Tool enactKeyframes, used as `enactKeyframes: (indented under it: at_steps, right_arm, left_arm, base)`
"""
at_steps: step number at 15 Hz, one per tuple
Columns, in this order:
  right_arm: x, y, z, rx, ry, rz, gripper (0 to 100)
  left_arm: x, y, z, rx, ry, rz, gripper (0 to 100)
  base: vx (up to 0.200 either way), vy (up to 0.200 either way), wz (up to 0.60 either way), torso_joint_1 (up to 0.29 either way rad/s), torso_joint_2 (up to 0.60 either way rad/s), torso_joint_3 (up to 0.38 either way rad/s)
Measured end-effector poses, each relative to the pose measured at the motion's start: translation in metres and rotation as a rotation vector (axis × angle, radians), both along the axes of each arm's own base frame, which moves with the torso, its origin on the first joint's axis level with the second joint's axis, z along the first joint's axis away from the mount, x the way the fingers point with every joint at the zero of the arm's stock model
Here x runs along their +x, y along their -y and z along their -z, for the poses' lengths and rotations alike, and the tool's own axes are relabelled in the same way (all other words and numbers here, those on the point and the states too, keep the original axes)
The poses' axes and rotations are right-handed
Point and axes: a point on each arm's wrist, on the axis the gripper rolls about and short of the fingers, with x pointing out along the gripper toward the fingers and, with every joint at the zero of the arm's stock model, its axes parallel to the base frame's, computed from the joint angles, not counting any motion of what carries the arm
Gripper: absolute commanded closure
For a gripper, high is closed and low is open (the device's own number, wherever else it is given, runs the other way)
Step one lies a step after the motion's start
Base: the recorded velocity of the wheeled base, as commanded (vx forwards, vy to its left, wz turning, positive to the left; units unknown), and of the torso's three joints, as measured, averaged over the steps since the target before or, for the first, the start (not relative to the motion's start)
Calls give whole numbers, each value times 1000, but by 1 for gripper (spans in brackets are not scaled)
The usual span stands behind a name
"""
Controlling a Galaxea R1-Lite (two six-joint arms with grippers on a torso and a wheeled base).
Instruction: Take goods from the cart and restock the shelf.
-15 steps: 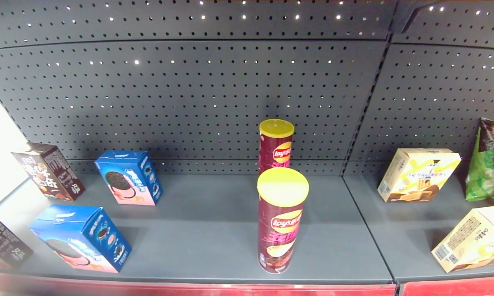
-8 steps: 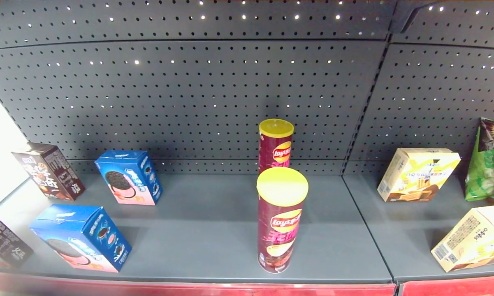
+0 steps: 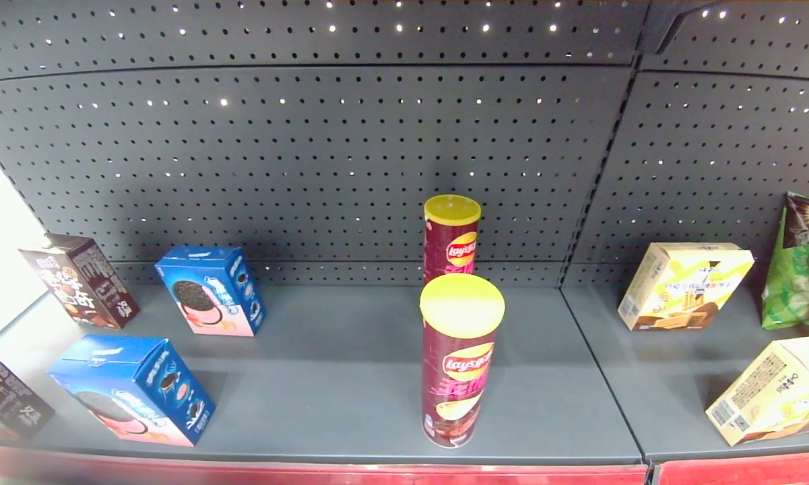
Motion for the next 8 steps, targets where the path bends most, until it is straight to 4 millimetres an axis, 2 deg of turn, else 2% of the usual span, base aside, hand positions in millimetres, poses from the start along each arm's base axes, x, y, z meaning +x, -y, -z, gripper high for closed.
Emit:
enactKeyframes:
  at_steps: [8]
  right_arm:
    - [0,0,0,0,0,0,0]
  left_arm:
    - [0,0,0,0,2,0,0]
  base:
    - [0,0,0,0,0,0]
